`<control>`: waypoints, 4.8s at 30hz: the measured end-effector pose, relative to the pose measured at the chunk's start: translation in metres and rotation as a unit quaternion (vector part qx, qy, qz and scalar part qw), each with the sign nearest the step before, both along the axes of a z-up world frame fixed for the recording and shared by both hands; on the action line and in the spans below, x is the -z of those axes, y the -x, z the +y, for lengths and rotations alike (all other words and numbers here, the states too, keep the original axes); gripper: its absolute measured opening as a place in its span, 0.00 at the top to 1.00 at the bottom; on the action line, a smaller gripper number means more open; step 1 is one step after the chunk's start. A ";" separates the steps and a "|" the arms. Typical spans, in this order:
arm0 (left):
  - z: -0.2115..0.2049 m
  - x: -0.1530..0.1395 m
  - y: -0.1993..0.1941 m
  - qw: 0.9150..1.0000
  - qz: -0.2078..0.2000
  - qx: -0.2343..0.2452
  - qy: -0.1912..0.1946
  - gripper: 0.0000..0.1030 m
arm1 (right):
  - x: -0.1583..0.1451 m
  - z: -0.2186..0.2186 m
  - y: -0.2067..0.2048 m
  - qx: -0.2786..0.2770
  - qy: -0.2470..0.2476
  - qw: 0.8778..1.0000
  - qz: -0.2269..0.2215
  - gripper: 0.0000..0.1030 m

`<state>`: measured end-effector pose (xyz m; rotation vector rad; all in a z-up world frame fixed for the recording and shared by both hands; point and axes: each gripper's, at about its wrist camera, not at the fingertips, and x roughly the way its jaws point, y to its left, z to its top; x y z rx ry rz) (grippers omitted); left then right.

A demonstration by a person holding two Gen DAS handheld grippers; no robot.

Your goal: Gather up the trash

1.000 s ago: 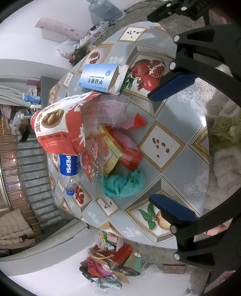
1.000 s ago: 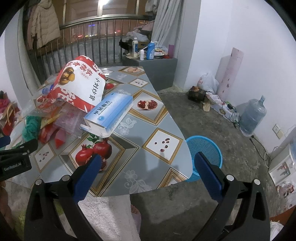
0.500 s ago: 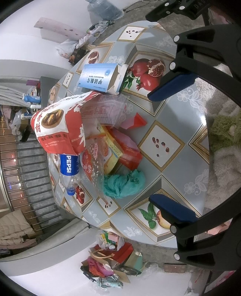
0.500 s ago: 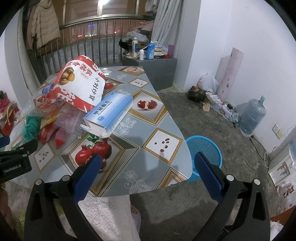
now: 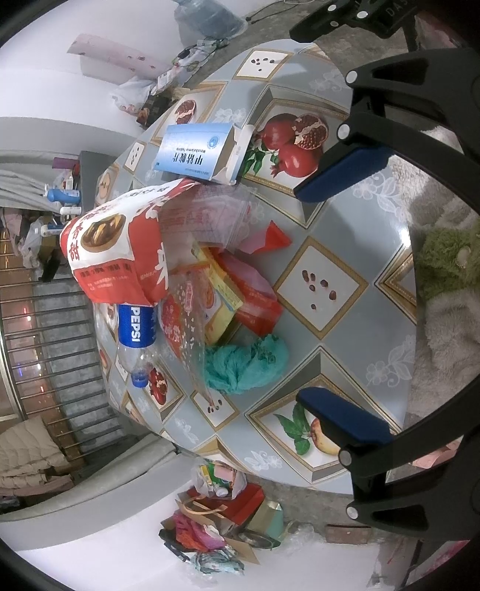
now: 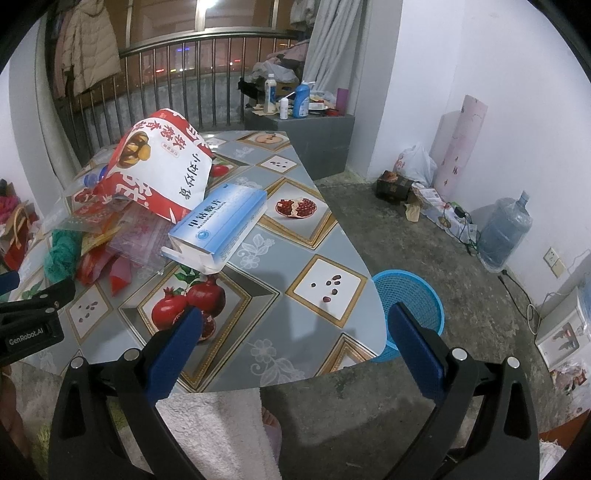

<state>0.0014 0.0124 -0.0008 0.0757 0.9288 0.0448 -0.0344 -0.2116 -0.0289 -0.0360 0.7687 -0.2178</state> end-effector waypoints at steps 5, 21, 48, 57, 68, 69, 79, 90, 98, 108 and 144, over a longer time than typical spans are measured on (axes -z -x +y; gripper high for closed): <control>0.001 0.000 0.000 1.000 0.000 0.000 0.000 0.07 | 0.000 0.002 -0.001 -0.001 0.000 1.000 0.000 0.05; 0.013 0.003 -0.005 1.000 -0.009 0.019 0.010 0.07 | 0.007 0.015 -0.010 -0.015 -0.035 0.999 0.006 0.05; 0.127 0.005 -0.037 0.975 -0.074 0.092 0.187 0.07 | 0.032 0.013 -0.088 -0.067 -0.156 0.985 0.020 0.05; 0.112 0.023 -0.026 0.972 -0.055 0.171 0.153 0.07 | 0.048 -0.004 -0.105 -0.056 -0.247 0.966 0.053 0.12; 0.089 0.030 -0.034 0.966 -0.063 0.201 0.152 0.28 | 0.040 0.001 -0.145 -0.029 -0.222 0.972 0.065 0.13; 0.089 0.029 -0.036 0.965 -0.066 0.201 0.152 0.29 | 0.042 0.007 -0.155 -0.028 -0.207 0.975 0.076 0.13; 0.104 0.019 -0.042 0.965 -0.082 0.192 0.157 0.45 | 0.060 0.027 -0.184 -0.041 -0.171 0.978 0.111 0.13; 0.105 -0.007 -0.109 0.922 -0.061 0.173 0.340 0.45 | 0.064 0.016 -0.179 -0.041 -0.203 0.972 0.113 0.28; 0.090 0.013 -0.170 0.927 0.020 0.118 0.356 0.44 | 0.065 0.006 -0.165 -0.047 -0.223 0.967 0.117 0.32; 0.089 0.009 -0.173 0.937 0.003 0.116 0.329 0.44 | 0.018 0.041 -0.141 -0.164 -0.141 0.976 -0.001 0.32; 0.086 -0.040 -0.122 0.930 -0.098 0.187 0.301 0.48 | -0.051 -0.002 -0.149 -0.103 -0.252 0.942 -0.198 0.97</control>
